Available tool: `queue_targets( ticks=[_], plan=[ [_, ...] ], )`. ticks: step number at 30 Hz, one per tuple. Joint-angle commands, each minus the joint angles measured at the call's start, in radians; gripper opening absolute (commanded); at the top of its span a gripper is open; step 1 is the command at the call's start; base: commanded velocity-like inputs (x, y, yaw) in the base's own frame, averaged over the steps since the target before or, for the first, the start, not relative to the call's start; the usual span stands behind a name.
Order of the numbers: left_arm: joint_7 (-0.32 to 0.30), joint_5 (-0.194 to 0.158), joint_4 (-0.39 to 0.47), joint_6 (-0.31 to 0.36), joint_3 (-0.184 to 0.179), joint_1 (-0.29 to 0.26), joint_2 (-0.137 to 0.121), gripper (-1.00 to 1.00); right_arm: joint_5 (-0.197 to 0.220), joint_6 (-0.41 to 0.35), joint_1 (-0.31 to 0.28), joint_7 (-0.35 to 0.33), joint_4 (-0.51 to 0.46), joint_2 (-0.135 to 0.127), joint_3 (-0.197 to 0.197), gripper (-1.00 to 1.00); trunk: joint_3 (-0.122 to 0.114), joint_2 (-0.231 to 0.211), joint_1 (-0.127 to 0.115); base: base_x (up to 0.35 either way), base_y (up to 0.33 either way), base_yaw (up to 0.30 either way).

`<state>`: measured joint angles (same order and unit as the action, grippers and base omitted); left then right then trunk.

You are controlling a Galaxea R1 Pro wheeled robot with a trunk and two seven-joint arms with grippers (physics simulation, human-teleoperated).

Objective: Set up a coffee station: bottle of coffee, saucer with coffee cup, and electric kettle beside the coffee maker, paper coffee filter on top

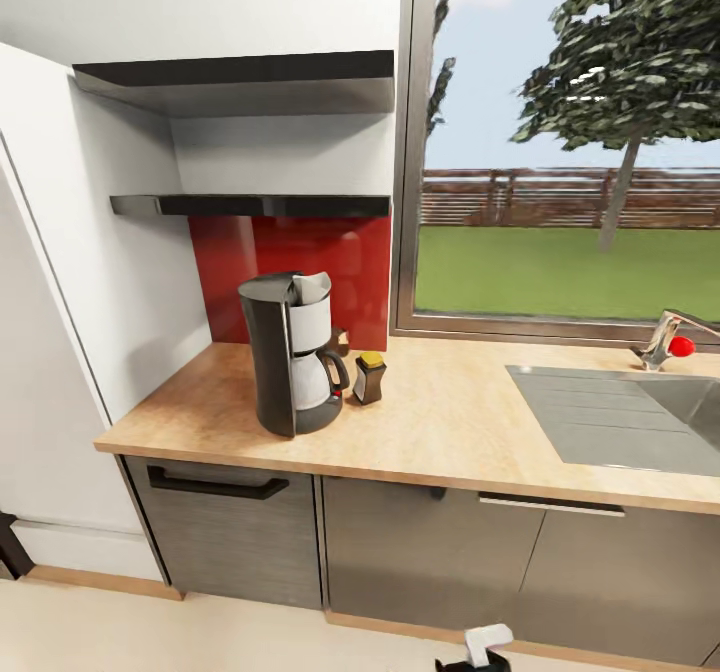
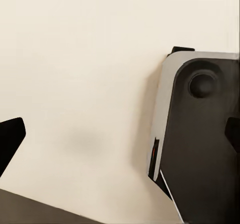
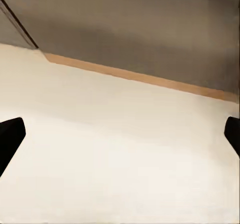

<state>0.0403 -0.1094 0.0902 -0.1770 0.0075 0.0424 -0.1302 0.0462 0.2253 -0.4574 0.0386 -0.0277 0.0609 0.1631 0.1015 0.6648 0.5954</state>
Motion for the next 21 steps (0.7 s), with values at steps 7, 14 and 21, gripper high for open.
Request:
queue_targets(
  ticks=[7, 14, 21],
  plan=[
    [0.002, -0.011, -0.003, 0.001, 0.005, 0.001, 0.024, 1.00, 0.003, -0.154, 0.015, 0.041, 0.001, -0.007, 0.011, 1.00, 0.001, 0.001, 0.000, 0.000, 0.000, 0.000],
    [0.003, -0.017, -0.007, 0.001, 0.007, 0.001, 0.033, 1.00, 0.005, -0.155, 0.035, 0.012, 0.001, -0.023, 0.012, 1.00, 0.001, 0.001, 0.000, 0.000, 0.000, 0.000],
    [0.002, -0.012, -0.001, -0.001, 0.005, 0.001, 0.045, 1.00, 0.007, -0.153, 0.046, 0.015, 0.000, -0.021, 0.011, 1.00, 0.001, 0.001, 0.000, 0.000, 0.000, -0.144]
  ],
)
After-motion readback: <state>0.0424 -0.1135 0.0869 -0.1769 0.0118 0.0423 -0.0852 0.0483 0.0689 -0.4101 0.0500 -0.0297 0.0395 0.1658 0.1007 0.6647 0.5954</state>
